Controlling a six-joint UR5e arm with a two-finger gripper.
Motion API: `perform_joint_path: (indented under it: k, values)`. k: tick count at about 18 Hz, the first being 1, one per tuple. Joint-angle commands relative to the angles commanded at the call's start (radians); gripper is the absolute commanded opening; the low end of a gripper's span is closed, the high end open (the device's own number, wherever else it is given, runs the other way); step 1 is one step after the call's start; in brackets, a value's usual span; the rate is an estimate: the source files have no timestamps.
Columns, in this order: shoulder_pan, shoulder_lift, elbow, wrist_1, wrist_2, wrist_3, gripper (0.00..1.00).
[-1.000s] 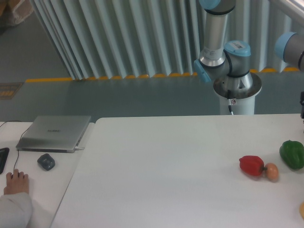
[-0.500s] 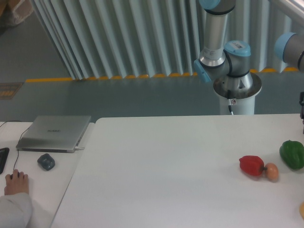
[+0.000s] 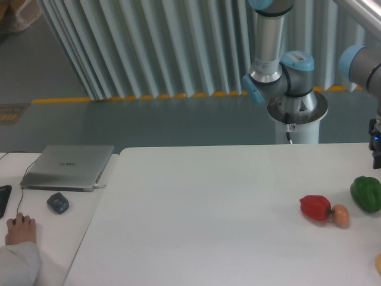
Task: Place the red peppers in a basket
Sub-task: 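Lower the gripper toward the red bell pepper, then close the gripper around the red bell pepper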
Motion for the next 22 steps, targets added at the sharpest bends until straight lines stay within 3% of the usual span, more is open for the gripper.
perform_joint_path:
  k: [4, 7, 10, 18, 22]
  values:
    - [-0.147, -0.043, 0.020, -0.003, 0.190, 0.081, 1.00]
    - [-0.164, -0.049, 0.014, -0.006, 0.244, 0.247, 1.00]
    - [-0.187, -0.052, 0.005, -0.008, 0.244, 0.319, 1.00]
    - [-0.342, -0.060, -0.043, -0.008, 0.250, 0.244, 1.00]
    - [-0.356, -0.058, -0.084, -0.006, 0.310, 0.255, 1.00]
